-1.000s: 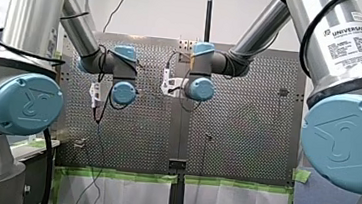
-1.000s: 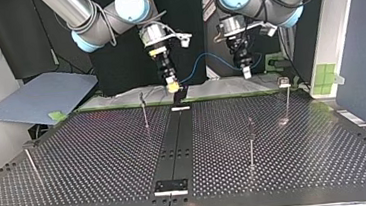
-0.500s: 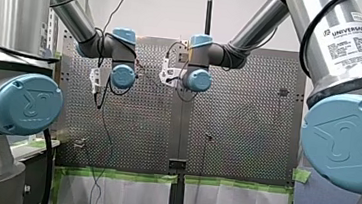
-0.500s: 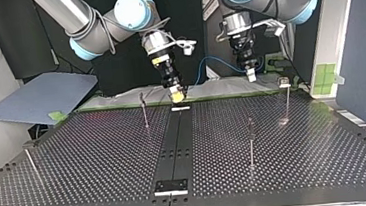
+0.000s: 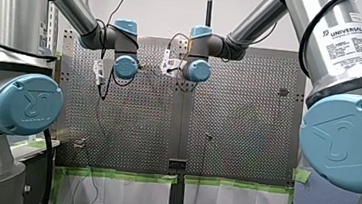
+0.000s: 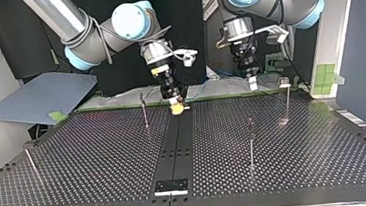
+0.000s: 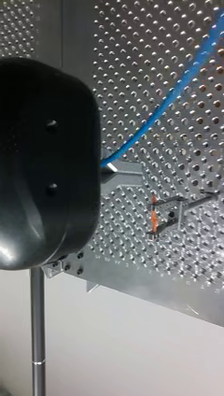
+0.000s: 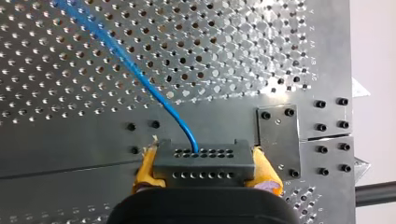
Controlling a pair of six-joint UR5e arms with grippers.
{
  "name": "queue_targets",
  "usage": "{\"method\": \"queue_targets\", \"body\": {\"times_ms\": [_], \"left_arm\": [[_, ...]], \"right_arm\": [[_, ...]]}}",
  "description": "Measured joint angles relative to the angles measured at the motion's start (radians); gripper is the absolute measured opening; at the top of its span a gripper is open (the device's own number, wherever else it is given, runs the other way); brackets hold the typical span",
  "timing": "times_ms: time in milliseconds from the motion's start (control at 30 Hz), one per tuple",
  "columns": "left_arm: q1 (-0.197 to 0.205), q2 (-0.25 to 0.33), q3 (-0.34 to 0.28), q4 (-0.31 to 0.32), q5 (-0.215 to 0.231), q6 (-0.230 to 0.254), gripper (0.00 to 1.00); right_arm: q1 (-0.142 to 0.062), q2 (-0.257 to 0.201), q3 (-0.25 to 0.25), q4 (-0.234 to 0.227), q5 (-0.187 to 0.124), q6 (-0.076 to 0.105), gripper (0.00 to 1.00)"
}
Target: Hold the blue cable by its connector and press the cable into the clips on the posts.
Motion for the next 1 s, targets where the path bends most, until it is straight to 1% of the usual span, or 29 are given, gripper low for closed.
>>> {"method": "queue_targets", "body": {"times_ms": [133,233,367,433,567,767,900,1000], "left_arm": [[0.006,-0.003,0.001,-0.007,0.032,0.003,0.00],[0.015,-0.009,0.001,-0.008,0.049,0.005,0.00],[0.028,-0.018,0.005,-0.009,0.067,0.011,0.00],[0.032,-0.025,0.012,-0.013,0.071,0.014,0.00],[0.040,-0.052,0.040,-0.035,0.087,0.013,0.00],[0.047,-0.077,0.091,-0.070,0.095,-0.006,0.00],[0.056,-0.079,0.119,-0.083,0.096,-0.026,0.00],[0.064,-0.079,0.133,-0.089,0.096,-0.035,0.00]], "right_arm": [[-0.010,0.002,-0.038,0.020,-0.002,0.022,0.00],[-0.019,0.010,-0.060,0.028,-0.004,0.034,0.00],[-0.024,0.034,-0.089,0.050,-0.015,0.036,0.00],[-0.023,0.051,-0.107,0.063,-0.026,0.035,0.00],[-0.019,0.079,-0.140,0.074,-0.039,0.036,0.00],[-0.014,0.088,-0.188,0.100,-0.050,0.038,0.00],[-0.014,0.088,-0.204,0.107,-0.052,0.039,0.00],[-0.014,0.089,-0.211,0.109,-0.052,0.044,0.00]]}}
